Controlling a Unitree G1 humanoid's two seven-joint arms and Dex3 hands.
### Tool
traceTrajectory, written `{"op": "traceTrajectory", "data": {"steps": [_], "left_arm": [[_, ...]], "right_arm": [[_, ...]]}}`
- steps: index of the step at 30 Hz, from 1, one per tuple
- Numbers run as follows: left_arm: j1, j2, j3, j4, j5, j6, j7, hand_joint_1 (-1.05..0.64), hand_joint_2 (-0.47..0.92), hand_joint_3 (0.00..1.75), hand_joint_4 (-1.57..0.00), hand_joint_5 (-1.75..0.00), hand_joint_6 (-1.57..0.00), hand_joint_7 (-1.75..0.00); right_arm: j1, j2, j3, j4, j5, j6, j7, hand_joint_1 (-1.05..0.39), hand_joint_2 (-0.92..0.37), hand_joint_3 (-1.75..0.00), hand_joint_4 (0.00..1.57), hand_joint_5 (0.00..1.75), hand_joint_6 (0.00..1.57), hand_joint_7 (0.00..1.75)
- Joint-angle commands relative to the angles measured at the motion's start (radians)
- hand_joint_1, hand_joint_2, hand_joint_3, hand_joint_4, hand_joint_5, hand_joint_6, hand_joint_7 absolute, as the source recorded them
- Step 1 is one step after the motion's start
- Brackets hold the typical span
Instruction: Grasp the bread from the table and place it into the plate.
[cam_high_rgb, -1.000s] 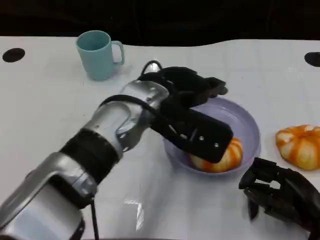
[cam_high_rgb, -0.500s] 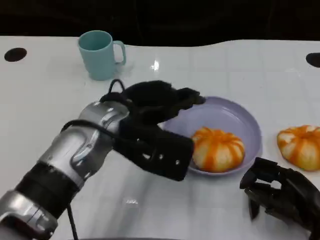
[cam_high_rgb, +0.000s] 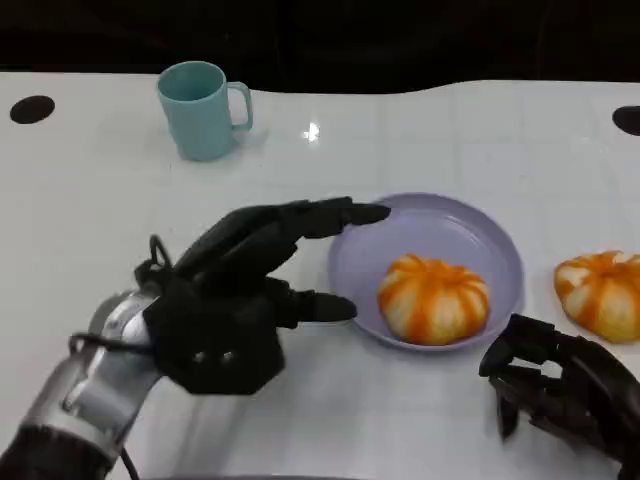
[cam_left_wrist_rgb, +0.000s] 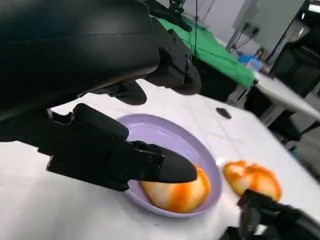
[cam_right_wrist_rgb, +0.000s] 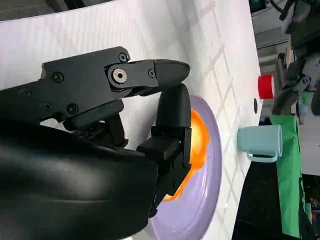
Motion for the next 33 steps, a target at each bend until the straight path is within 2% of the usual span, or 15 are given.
{"op": "traceTrajectory", "data": {"steps": [1,5,6,8,11,14,16,17,18,21,23,26,30,32,33], "left_arm": [[0.073,-0.01,0.054,0.005,-0.116,-0.042,-0.021,-0.32,0.92,0.07,-0.44,-0.63,-0.6,-0.1],[0.124,-0.018,0.084,-0.001,-0.193,-0.079,-0.049,-0.23,0.92,0.1,-0.48,-0.7,-0.69,-0.1],[0.142,-0.023,0.092,-0.009,-0.227,-0.076,-0.065,-0.21,0.89,0.15,-0.5,-0.72,-0.72,-0.1],[0.159,-0.029,0.101,-0.019,-0.264,-0.068,-0.088,-0.18,0.64,0.66,-0.55,-0.73,-0.79,-0.06],[0.232,-0.062,0.13,-0.063,-0.392,-0.045,-0.14,-0.12,0.5,0.98,-0.65,-0.76,-0.9,-0.07],[0.285,-0.104,0.155,-0.082,-0.475,-0.041,-0.163,-0.11,0.45,1.12,-0.77,-0.78,-0.98,-0.1],[0.313,-0.13,0.169,-0.083,-0.522,-0.037,-0.185,-0.14,0.46,1.15,-0.78,-0.89,-1.01,-0.15],[0.323,-0.139,0.175,-0.084,-0.536,-0.034,-0.194,-0.15,0.47,1.13,-0.77,-0.97,-1.01,-0.22],[0.337,-0.149,0.18,-0.084,-0.544,-0.034,-0.195,-0.15,0.48,1.11,-0.75,-1.03,-0.95,-0.38],[0.378,-0.174,0.193,-0.103,-0.547,-0.018,-0.188,-0.17,0.39,1.32,-0.73,-1.26,-0.8,-0.92],[0.41,-0.188,0.2,-0.13,-0.552,0.004,-0.18,-0.18,0.44,1.28,-0.73,-1.36,-0.74,-1.11],[0.436,-0.204,0.211,-0.158,-0.556,0.032,-0.176,-0.2,0.48,1.23,-0.74,-1.43,-0.71,-1.23],[0.474,-0.215,0.227,-0.193,-0.6,0.101,-0.196,-0.2,0.47,1.28,-0.75,-1.59,-0.69,-1.43],[0.491,-0.219,0.232,-0.213,-0.616,0.136,-0.198,-0.22,0.5,1.24,-0.75,-1.65,-0.68,-1.5],[0.498,-0.221,0.235,-0.218,-0.62,0.143,-0.201,-0.24,0.56,1.13,-0.74,-1.7,-0.65,-1.56]], "right_arm": [[0.039,-0.021,0.01,0.002,-0.02,0.016,-0.004,-0.52,-0.92,-0.27,0.66,1.75,0.65,1.39],[0.038,-0.018,0.006,0.01,-0.007,0.008,0.012,-0.52,-0.92,-0.28,0.65,1.75,0.65,1.4],[0.036,-0.017,0.004,0.015,-0.002,0.008,0.019,-0.52,-0.92,-0.28,0.66,1.75,0.65,1.4],[0.033,-0.016,0.001,0.021,0.002,0.007,0.025,-0.51,-0.92,-0.27,0.66,1.75,0.65,1.4],[0.032,-0.015,0.001,0.026,-0.002,-0.001,0.024,-0.52,-0.92,-0.27,0.67,1.75,0.66,1.4],[0.034,-0.017,0.005,0.02,-0.007,0.002,0.019,-0.52,-0.92,-0.27,0.67,1.75,0.66,1.4],[0.036,-0.018,0.006,0.012,-0.009,0.011,0.014,-0.52,-0.92,-0.28,0.67,1.75,0.66,1.4],[0.037,-0.018,0.006,0.009,-0.009,0.015,0.012,-0.52,-0.92,-0.27,0.67,1.75,0.66,1.4],[0.038,-0.018,0.006,0.006,-0.008,0.021,0.012,-0.53,-0.92,-0.27,0.67,1.75,0.67,1.4],[0.044,-0.02,0.009,-0.006,-0.014,0.023,0.007,-0.52,-0.92,-0.27,0.67,1.75,0.66,1.39],[0.049,-0.019,0.01,-0.013,-0.016,0.021,0.004,-0.52,-0.92,-0.27,0.67,1.75,0.66,1.39],[0.053,-0.019,0.01,-0.021,-0.014,0.031,0.002,-0.52,-0.92,-0.27,0.67,1.75,0.66,1.4],[0.06,-0.018,0.01,-0.032,-0.013,0.038,0.001,-0.53,-0.92,-0.27,0.66,1.75,0.66,1.4],[0.063,-0.02,0.011,-0.038,-0.017,0.04,-0.002,-0.53,-0.92,-0.27,0.66,1.75,0.66,1.39],[0.066,-0.022,0.013,-0.045,-0.019,0.045,-0.005,-0.54,-0.92,-0.27,0.66,1.75,0.66,1.39]]}}
